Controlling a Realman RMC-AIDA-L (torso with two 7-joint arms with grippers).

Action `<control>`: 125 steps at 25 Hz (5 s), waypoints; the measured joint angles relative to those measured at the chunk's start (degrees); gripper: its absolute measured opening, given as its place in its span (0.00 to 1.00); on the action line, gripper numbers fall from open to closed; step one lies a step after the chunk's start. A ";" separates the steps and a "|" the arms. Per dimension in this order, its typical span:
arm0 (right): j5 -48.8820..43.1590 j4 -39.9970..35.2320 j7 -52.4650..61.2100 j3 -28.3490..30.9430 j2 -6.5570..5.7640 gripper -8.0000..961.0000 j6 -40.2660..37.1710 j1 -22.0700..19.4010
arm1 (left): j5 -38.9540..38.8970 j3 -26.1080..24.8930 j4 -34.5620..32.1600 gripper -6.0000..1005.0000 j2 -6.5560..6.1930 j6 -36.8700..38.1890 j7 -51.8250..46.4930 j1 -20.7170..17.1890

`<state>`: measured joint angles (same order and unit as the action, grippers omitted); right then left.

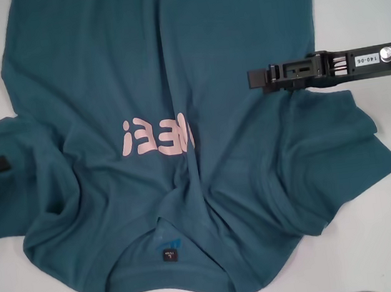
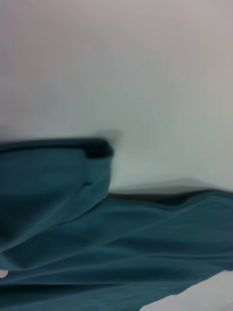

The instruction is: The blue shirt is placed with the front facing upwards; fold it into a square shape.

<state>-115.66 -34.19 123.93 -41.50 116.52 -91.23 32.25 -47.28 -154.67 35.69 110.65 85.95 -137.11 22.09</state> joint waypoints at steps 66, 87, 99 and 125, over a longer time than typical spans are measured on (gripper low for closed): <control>-0.18 0.88 0.09 2.47 -0.74 0.76 -0.08 -0.49 | 7.60 2.31 12.24 0.02 -8.95 11.23 -9.51 9.58; -0.28 0.88 0.70 2.46 -0.73 0.75 -0.02 -0.23 | 7.00 2.70 12.35 0.02 -0.79 18.82 -16.92 15.25; -0.27 0.88 0.71 2.55 -0.72 0.75 0.10 -0.56 | 7.05 3.65 4.85 0.02 2.09 7.64 -17.36 18.51; -0.27 0.97 0.70 2.39 -0.86 0.74 0.83 -0.70 | 3.99 9.17 6.47 0.43 4.25 9.81 -15.68 19.42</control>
<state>-115.93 -33.22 124.63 -39.11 115.66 -90.40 31.55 -43.28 -145.51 42.16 114.90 95.76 -152.79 41.51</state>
